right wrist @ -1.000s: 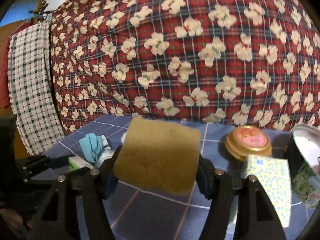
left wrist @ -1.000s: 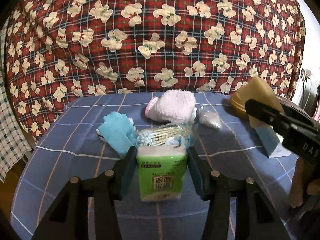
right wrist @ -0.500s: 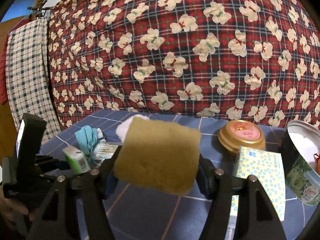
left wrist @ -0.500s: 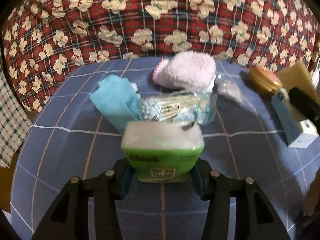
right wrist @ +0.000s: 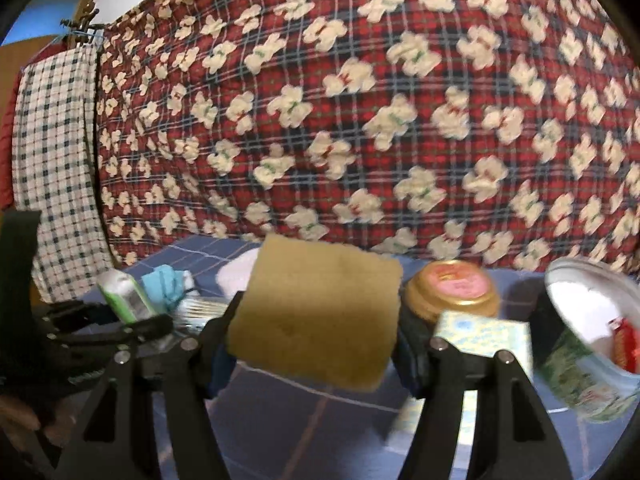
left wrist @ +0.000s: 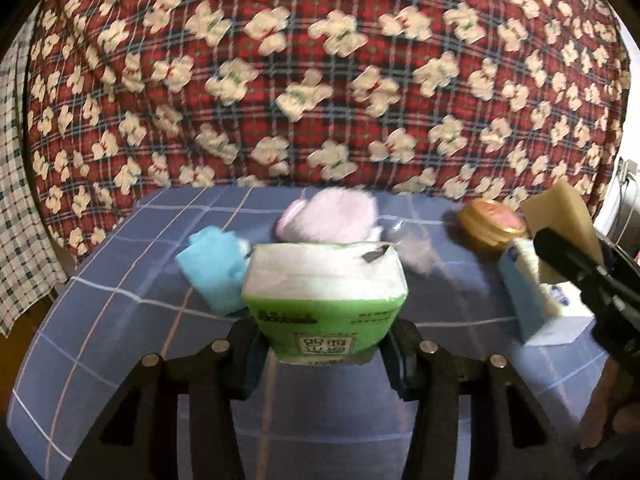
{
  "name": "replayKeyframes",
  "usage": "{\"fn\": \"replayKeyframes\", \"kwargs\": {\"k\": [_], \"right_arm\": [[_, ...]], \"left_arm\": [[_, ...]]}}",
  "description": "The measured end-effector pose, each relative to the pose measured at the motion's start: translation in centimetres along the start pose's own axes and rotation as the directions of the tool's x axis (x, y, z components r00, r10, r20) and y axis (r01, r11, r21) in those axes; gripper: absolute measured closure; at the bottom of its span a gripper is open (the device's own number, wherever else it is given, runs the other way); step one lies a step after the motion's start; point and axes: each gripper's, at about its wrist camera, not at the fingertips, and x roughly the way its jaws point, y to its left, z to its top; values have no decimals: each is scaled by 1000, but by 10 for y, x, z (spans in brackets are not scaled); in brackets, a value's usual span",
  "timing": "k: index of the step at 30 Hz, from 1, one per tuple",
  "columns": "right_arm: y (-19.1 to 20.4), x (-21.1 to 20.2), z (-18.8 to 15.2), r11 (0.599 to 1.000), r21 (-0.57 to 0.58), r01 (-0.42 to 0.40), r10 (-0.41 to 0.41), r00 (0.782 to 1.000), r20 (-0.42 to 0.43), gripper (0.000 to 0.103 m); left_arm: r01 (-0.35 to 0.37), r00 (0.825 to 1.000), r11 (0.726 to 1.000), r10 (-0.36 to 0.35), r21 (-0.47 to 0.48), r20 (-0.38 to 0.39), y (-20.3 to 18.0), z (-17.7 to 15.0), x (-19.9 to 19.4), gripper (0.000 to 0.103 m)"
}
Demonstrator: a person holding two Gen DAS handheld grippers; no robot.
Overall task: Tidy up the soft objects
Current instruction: 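Carry the sponge and the green packet over the metal tin with both grippers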
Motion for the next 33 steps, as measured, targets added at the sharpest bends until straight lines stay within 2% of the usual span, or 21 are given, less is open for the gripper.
{"fn": "replayKeyframes", "kwargs": {"k": [4,13,17,27,33], "right_arm": [[-16,-15,-2,997,-39,72,-70,997,38,38],[-72,-32,-2,987,11,157,-158,986,49,38],[-101,-41,-3,979,13,205,-205,977,60,38],[-159,-57,-6,959,50,280,-283,957,58,38],[-178,-64,-6,952,65,300,-304,951,62,38]], "left_arm": [[28,998,999,-29,15,51,-27,8,-9,51],[106,987,991,-115,82,112,-102,22,-18,51],[141,980,987,-150,81,131,-127,28,-19,51],[191,971,973,-206,128,118,-191,37,-6,51],[178,976,975,-192,132,99,-216,41,6,51]]}}
